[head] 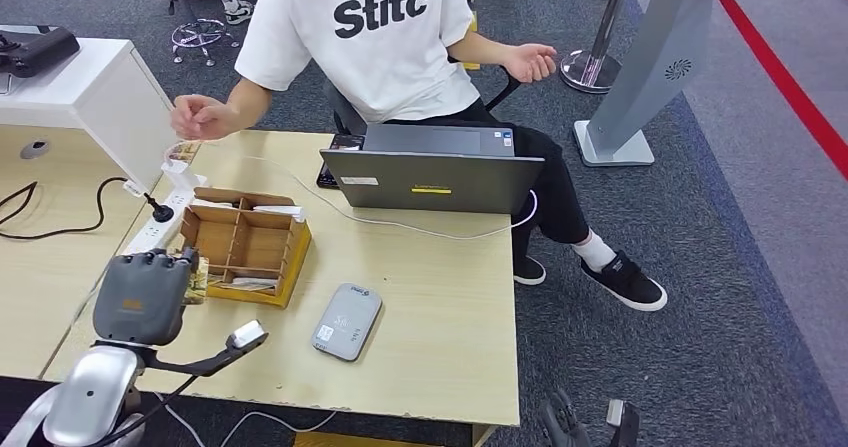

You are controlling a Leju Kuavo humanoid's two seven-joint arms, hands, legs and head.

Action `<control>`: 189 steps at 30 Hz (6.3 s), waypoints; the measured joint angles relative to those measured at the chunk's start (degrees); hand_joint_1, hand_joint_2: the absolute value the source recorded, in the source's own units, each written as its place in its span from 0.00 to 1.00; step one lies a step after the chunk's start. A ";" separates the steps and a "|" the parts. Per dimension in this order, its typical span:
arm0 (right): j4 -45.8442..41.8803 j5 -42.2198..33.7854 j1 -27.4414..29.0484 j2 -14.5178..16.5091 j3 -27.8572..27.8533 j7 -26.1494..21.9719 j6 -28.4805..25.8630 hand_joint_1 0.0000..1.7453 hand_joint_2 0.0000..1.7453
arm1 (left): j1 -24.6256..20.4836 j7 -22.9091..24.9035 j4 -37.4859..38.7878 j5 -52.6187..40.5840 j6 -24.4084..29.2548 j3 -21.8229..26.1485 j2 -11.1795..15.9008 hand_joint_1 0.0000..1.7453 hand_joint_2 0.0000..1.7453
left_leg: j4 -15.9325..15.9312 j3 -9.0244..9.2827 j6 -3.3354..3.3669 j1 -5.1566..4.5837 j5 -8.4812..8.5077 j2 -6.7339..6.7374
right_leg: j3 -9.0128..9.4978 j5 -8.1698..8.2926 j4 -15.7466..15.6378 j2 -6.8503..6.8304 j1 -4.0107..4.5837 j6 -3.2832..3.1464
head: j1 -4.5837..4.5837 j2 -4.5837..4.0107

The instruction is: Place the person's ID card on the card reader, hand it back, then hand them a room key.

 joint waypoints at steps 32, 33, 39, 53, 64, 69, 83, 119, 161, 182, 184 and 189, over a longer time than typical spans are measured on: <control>0.00 1.56 0.16 0.15 -1.91 0.39 -0.16 0.00 1.00 | -3.34 -7.30 23.15 -0.12 0.40 -8.67 -27.53 1.00 1.00 | 0.03 -0.03 0.04 0.01 -0.03 0.02 | -0.04 0.02 -0.03 0.01 0.01 0.03 | -0.01 0.00; 0.00 1.56 0.15 0.15 -1.91 0.45 -0.13 0.00 1.00 | -3.39 -6.75 23.69 -0.12 0.12 -8.51 -27.58 1.00 1.00 | 0.03 -0.03 0.04 0.01 -0.03 0.02 | -0.04 0.02 -0.03 0.01 0.01 0.03 | -0.01 0.00; 0.00 1.70 0.15 0.17 -1.90 0.95 -0.03 0.00 1.00 | -3.40 -5.20 25.83 -0.12 -2.43 -6.86 -27.58 1.00 1.00 | 0.03 -0.04 0.04 0.01 -0.03 0.02 | -0.04 0.02 -0.03 0.01 0.01 0.03 | -0.01 0.00; 0.00 1.91 0.13 0.17 -1.91 1.20 -0.04 0.00 1.00 | -3.86 -4.96 28.16 -0.12 -3.30 -5.68 -27.68 1.00 1.00 | 0.03 -0.02 0.05 0.01 -0.02 0.01 | 0.00 0.03 -0.03 0.00 0.01 0.05 | -0.01 -0.01; 0.00 2.58 0.12 0.17 -1.92 1.19 -0.10 0.00 1.00 | -4.44 -2.40 24.18 -0.14 0.30 -4.19 -26.97 1.00 1.00 | 0.03 -0.02 0.05 0.02 -0.02 0.01 | -0.01 0.04 -0.02 0.01 0.01 0.06 | -0.01 0.00; 0.00 2.69 0.12 0.19 -1.91 1.50 0.17 0.00 1.00 | -5.61 -4.31 17.20 -0.14 -0.18 -1.42 -26.07 1.00 1.00 | 0.03 -0.03 0.04 0.02 -0.02 0.01 | -0.01 0.04 -0.01 0.01 0.02 0.06 | -0.01 -0.01; 0.02 2.69 0.12 0.54 -1.92 2.32 0.70 0.00 1.00 | -6.19 -7.48 6.49 -0.14 -0.13 8.12 -23.60 1.00 1.00 | 0.02 -0.03 0.04 0.03 -0.02 0.02 | -0.02 0.04 0.00 0.02 0.02 0.06 | -0.01 -0.01; 0.02 2.32 0.27 0.66 -2.44 1.83 0.86 0.00 1.00 | -3.82 -8.91 3.39 -0.14 0.90 10.20 -24.16 0.00 1.00 | 0.02 -0.04 0.05 0.02 -0.02 0.02 | -0.04 0.04 -0.01 0.03 0.01 0.07 | -0.01 -0.01; 0.00 4.78 -0.16 1.25 -2.48 2.96 0.55 0.00 1.00 | -0.72 -7.69 20.24 -0.14 7.58 16.39 -21.16 0.00 1.00 | 0.01 -0.05 0.04 0.03 -0.02 0.04 | -0.05 0.04 -0.01 0.07 0.02 0.06 | -0.01 0.00; 0.02 5.49 -0.67 2.11 -0.38 3.34 0.27 0.00 1.00 | -4.97 -10.63 25.70 -0.14 7.16 13.00 -19.74 0.00 1.00 | 0.02 -0.06 0.04 0.03 -0.02 0.10 | -0.09 0.04 -0.01 0.13 0.02 0.07 | 0.03 0.00; 0.02 5.49 -0.67 2.15 -0.25 3.33 0.28 0.00 1.00 | -4.99 -11.11 26.05 -0.14 7.43 12.57 -19.78 0.00 1.00 | 0.02 -0.06 0.04 0.03 -0.02 0.11 | -0.09 0.04 -0.01 0.13 0.02 0.07 | 0.03 0.01; 0.01 5.49 -0.67 2.20 -0.14 3.32 0.30 0.00 1.00 | -5.01 -11.47 26.69 -0.14 7.57 11.85 -19.81 0.00 1.00 | 0.01 -0.06 0.04 0.04 -0.02 0.11 | -0.09 0.04 -0.01 0.13 0.02 0.06 | 0.03 0.00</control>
